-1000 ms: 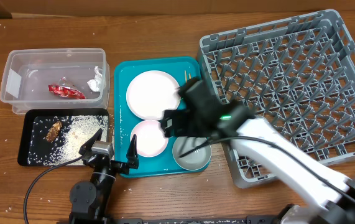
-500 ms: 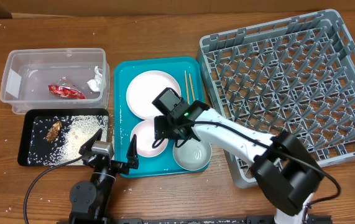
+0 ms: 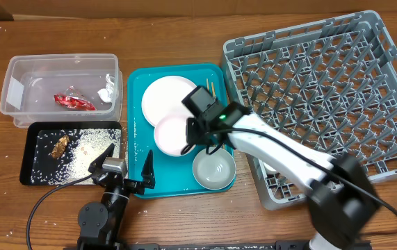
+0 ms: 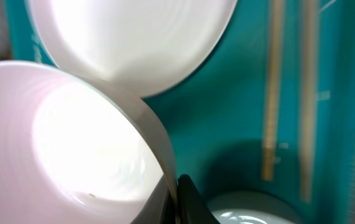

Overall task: Sort waste into correct bins and load items into the dishwasher
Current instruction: 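Lift the pink bowl and stand it in the dish rack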

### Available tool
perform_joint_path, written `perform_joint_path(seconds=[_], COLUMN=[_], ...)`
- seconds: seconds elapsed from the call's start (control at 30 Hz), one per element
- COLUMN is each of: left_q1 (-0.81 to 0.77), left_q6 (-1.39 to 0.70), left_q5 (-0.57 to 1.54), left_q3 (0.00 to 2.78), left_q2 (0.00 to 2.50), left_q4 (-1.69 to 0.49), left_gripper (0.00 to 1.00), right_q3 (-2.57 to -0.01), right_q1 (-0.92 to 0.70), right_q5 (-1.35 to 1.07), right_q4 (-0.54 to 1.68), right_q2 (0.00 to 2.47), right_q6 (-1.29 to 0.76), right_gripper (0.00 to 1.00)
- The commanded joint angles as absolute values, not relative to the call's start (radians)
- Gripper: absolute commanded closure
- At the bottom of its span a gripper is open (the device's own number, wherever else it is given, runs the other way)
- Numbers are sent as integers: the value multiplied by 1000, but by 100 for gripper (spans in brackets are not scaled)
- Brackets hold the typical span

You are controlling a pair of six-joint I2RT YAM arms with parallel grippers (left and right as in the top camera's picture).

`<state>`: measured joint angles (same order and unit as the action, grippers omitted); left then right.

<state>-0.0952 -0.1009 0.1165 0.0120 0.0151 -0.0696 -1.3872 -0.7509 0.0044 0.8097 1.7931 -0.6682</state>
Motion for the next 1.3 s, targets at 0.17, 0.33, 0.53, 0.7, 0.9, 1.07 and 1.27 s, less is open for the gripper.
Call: perform_joint_path(seconds=[0.17, 0.33, 0.53, 0.7, 0.9, 1.07, 1.27], left_q1=[-84, -84, -84, -84, -84, -84, -84], left_q6=[-89, -89, -89, -89, -89, -89, -89], left_q5=[117, 117, 117, 117, 117, 117, 117], left_q3=[5, 5, 5, 5, 5, 5, 5], left_q2=[6, 6, 6, 6, 6, 6, 6], left_q4=[-67, -67, -67, -67, -67, -67, -67], left_gripper=[0, 0, 0, 0, 0, 0, 0], right_q3=[-1456, -1419, -1412, -1412, -1412, -1411, -1411], right_q1=[-733, -606, -373, -233, -208, -241, -337], right_q5=[974, 1184, 1193, 1192, 1166, 1166, 1178], right_q4=[1039, 1109, 1091, 1055, 1056, 1058, 1086], right_q2=[1515, 1534, 1626, 1725, 1819, 1870, 1876], right_q6=[-621, -621, -620, -620, -597, -563, -563], right_gripper=[96, 96, 96, 96, 96, 96, 96])
